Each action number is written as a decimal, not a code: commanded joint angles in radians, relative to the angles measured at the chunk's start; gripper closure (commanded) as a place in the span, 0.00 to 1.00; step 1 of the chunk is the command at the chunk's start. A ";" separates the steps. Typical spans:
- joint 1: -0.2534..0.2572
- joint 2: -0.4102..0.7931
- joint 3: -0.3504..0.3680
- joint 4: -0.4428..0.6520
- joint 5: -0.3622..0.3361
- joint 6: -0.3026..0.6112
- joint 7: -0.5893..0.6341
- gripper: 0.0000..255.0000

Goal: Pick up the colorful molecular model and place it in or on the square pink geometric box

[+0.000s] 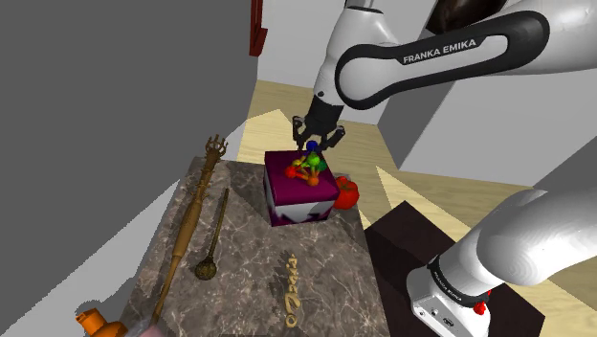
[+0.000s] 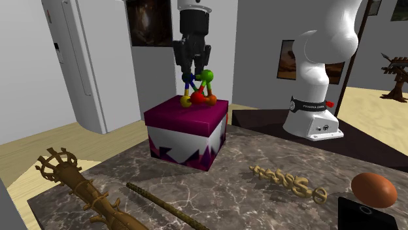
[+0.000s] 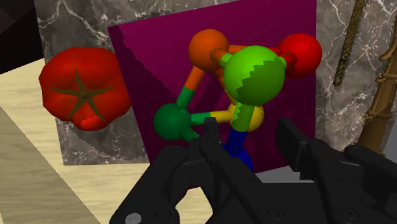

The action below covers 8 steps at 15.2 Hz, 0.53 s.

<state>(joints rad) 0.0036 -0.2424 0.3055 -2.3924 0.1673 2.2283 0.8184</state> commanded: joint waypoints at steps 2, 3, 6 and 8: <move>0.000 0.000 0.000 0.000 0.000 0.000 0.000 0.00; 0.000 0.000 0.000 0.000 0.000 0.000 0.000 0.00; -0.001 -0.019 -0.005 0.017 0.001 -0.036 -0.002 0.00; -0.002 -0.052 -0.014 0.056 0.003 -0.108 -0.005 0.00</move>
<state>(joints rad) -0.0005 -0.2723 0.2939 -2.3433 0.1663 2.1511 0.8128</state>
